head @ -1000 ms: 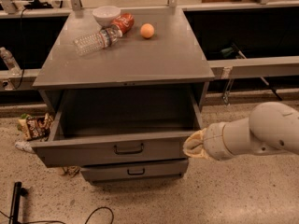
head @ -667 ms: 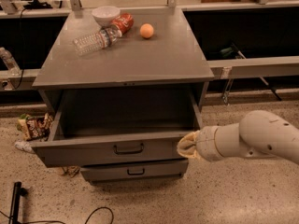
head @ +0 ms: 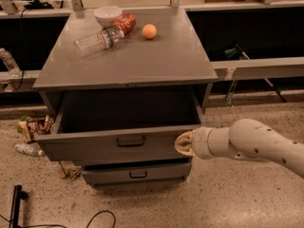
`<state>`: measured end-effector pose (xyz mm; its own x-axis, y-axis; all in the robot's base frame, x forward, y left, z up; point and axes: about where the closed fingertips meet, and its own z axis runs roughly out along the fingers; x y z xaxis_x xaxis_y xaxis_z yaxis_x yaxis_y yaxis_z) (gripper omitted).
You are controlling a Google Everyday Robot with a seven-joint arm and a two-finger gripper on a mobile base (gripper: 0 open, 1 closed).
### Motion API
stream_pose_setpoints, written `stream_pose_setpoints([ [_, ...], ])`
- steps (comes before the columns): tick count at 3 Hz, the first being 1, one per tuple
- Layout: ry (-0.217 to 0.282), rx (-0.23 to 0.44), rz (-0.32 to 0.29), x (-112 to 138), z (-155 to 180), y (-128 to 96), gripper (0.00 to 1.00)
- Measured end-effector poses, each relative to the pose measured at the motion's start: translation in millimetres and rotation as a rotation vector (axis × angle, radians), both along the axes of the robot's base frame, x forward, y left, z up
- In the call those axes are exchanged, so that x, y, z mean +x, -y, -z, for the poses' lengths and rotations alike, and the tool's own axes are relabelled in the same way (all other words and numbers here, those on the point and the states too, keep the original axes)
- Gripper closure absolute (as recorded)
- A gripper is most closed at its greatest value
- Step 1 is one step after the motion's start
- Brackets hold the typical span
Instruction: Close top drawer
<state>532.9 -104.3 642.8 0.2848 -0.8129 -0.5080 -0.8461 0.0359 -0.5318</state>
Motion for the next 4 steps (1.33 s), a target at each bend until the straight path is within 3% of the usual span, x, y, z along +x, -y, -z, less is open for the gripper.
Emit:
stream_pose_setpoints([
  [1, 0.073, -0.020, -0.030, 41, 13, 2, 1.00],
  [2, 0.110, -0.040, -0.053, 73, 17, 7, 1.00],
  [3, 0.138, -0.052, -0.065, 98, 19, 9, 1.00],
  [4, 0.128, -0.038, -0.080, 106, 18, 7, 1.00],
])
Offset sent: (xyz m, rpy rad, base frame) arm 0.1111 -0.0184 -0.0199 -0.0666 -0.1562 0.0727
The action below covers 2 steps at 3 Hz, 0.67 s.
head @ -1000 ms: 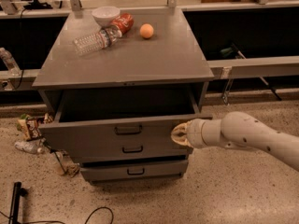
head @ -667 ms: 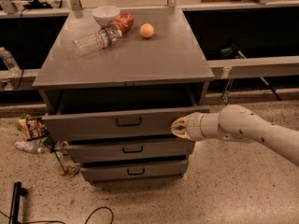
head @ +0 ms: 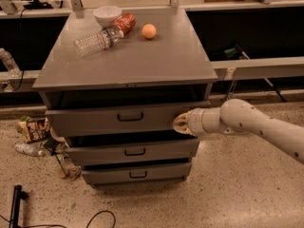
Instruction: Close top drawer
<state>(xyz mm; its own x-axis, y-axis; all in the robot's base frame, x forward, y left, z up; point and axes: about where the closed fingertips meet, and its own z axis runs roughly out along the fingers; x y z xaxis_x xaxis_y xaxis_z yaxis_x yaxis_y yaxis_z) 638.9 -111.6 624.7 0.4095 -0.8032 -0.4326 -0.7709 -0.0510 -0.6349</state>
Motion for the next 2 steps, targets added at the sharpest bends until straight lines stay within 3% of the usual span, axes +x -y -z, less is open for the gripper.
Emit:
stream_pose_setpoints([
  [1, -0.067, 0.033, -0.011, -26, -5, -2, 1.00],
  [2, -0.143, 0.092, 0.005, -60, -35, 0, 1.00],
])
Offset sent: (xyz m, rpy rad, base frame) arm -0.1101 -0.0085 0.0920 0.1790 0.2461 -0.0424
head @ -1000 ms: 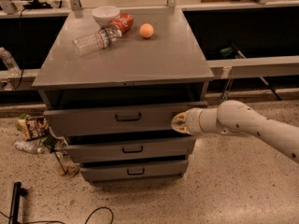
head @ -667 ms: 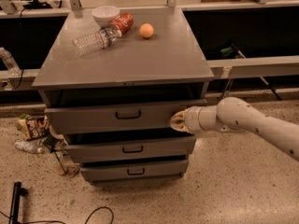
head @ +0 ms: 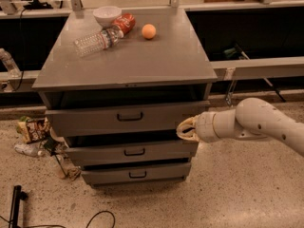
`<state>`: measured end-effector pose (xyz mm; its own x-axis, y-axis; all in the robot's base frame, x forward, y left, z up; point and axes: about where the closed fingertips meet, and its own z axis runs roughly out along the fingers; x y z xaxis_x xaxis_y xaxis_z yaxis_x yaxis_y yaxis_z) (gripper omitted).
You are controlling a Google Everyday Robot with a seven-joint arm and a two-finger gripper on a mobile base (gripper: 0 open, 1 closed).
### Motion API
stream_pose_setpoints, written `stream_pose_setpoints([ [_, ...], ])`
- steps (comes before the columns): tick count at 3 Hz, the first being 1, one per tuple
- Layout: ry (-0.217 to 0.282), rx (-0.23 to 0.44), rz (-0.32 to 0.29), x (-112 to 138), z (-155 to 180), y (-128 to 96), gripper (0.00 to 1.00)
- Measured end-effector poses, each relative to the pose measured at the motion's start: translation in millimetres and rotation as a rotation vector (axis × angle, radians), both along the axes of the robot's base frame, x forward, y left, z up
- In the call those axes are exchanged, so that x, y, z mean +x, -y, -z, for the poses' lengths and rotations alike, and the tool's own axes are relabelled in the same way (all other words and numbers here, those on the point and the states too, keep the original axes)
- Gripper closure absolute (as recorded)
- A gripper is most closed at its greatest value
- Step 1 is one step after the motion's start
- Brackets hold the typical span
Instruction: Close top drawer
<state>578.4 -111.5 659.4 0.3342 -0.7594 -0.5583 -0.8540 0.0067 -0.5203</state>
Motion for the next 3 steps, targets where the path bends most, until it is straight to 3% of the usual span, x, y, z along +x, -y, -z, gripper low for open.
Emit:
stream_pose_setpoints([
  [1, -0.062, 0.102, 0.024, -34, -66, 0, 1.00],
  [2, -0.092, 0.236, 0.066, -46, -119, 4, 1.00],
  [3, -0.094, 0.437, 0.130, -51, -155, 11, 1.00],
])
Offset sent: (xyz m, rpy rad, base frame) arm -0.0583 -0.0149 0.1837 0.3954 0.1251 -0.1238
